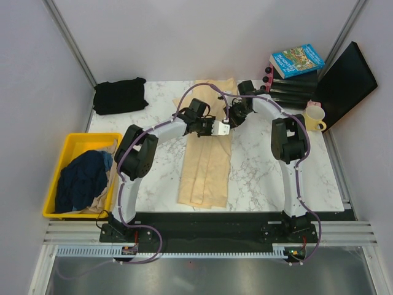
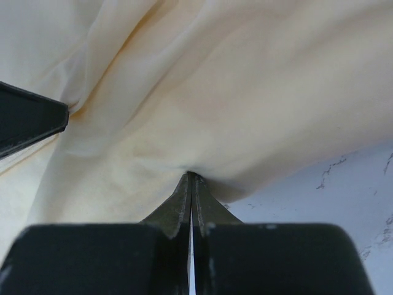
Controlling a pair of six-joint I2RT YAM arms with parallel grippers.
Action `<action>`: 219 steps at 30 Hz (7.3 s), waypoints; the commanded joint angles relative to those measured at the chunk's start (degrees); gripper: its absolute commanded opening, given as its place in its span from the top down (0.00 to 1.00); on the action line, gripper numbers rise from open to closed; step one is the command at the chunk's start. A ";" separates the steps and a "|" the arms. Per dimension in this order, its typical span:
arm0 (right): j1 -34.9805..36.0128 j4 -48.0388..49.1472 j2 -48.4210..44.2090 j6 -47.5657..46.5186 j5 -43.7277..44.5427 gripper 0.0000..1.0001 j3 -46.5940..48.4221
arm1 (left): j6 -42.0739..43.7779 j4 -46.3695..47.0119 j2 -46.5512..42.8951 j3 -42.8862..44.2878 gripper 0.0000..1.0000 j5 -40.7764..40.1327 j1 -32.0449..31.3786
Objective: Fold and stack the t-shirts
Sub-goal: Rotate the tshirt 100 degrees
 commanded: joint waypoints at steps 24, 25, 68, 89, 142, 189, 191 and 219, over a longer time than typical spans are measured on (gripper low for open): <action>0.81 0.52 1.76 0.96 -2.89 1.00 1.25 | 7.69 1.28 0.97 -0.20 0.98 -15.85 3.25; 0.90 0.43 1.76 0.96 -2.80 1.00 1.25 | 8.04 0.92 0.71 0.07 0.98 -15.85 3.70; 1.87 0.34 0.18 -0.62 0.72 1.00 0.28 | 11.56 2.59 3.96 0.24 0.98 -8.73 2.29; 1.87 0.43 -0.26 -1.06 1.86 1.00 -0.42 | 14.64 -6.20 0.01 1.57 0.98 -14.45 9.15; 1.87 0.43 -5.01 -3.87 7.22 1.00 -6.84 | 12.53 -33.97 -10.54 -3.97 0.98 10.60 0.10; 1.87 0.08 -6.67 -4.22 8.89 1.00 -6.84 | 9.46 -35.06 -13.27 -3.73 0.98 -2.49 6.68; 1.78 0.25 -6.94 -3.96 9.07 1.00 -6.31 | 5.09 -29.78 -13.35 -2.57 0.98 -3.37 8.18; 0.55 18.10 4.92 13.62 21.11 1.00 7.93 | -7.34 32.83 -12.56 -9.59 0.98 -33.86 14.95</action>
